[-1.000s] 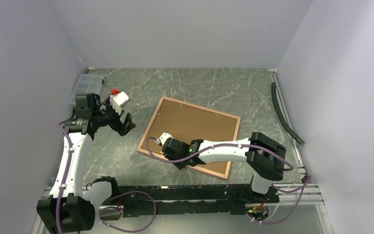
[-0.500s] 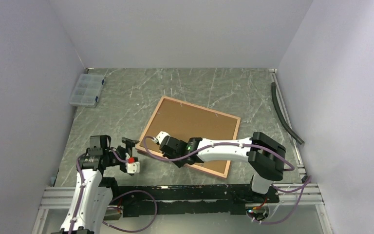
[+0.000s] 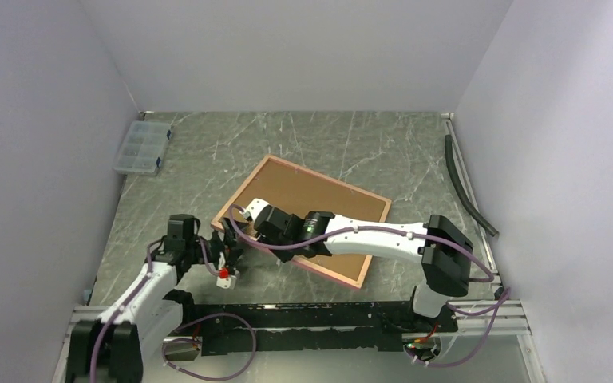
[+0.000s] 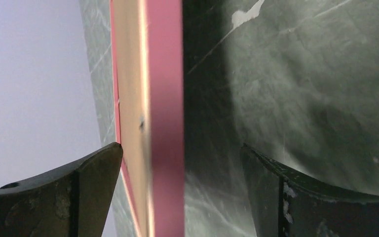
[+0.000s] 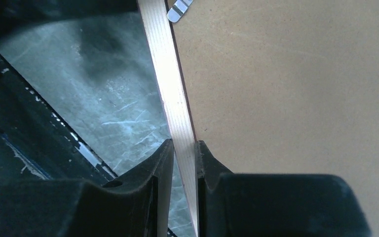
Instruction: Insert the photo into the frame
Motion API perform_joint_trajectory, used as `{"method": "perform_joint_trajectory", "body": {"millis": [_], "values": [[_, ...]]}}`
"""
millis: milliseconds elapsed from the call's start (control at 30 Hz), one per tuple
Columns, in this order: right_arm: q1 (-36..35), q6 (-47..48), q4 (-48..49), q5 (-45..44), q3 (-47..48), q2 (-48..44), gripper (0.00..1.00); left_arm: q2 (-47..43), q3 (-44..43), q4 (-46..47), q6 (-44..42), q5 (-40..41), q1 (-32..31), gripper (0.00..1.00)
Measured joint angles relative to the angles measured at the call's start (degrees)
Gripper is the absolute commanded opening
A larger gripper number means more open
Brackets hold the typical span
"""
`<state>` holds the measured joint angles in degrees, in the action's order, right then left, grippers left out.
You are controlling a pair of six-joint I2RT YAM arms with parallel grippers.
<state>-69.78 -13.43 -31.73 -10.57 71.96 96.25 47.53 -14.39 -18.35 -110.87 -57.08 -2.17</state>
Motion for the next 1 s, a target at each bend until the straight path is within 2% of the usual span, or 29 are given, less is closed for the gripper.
{"method": "perform_joint_trajectory", "body": {"millis": [33,233,400,467,567,667,833,1000], "values": [[0.0,0.0,-0.3,0.2,0.5,0.0,0.04,1.7,0.6,3.7,0.9,0.7,-1.9,0.93],[0.1,-0.1,-2.5,0.6,3.8,-0.4,0.06,15.0,-1.2,21.4,6.9,8.2,-10.6,0.60],[0.1,-0.3,-2.9,0.0,5.5,-1.9,0.23,17.5,-1.6,28.3,10.0,13.4,-12.5,0.35],[0.1,-0.4,-3.4,-0.8,5.4,-2.8,0.45,17.2,-2.1,29.4,10.9,14.3,-12.7,0.29],[0.2,-0.4,-4.3,-2.0,5.3,-4.4,0.63,15.5,-3.1,31.5,11.6,14.8,-12.8,0.29],[0.3,0.2,-4.5,-3.0,4.2,-6.1,0.77,12.6,-4.3,30.2,13.3,15.0,-13.0,0.30],[-0.6,4.4,-5.0,-6.8,0.0,-10.0,0.85,9.2,-6.5,23.7,15.6,15.0,-13.2,0.31],[-5.1,11.9,-5.2,-13.0,-2.6,-11.7,0.87,7.5,-10.1,17.1,17.0,14.9,-13.3,0.32]]}}
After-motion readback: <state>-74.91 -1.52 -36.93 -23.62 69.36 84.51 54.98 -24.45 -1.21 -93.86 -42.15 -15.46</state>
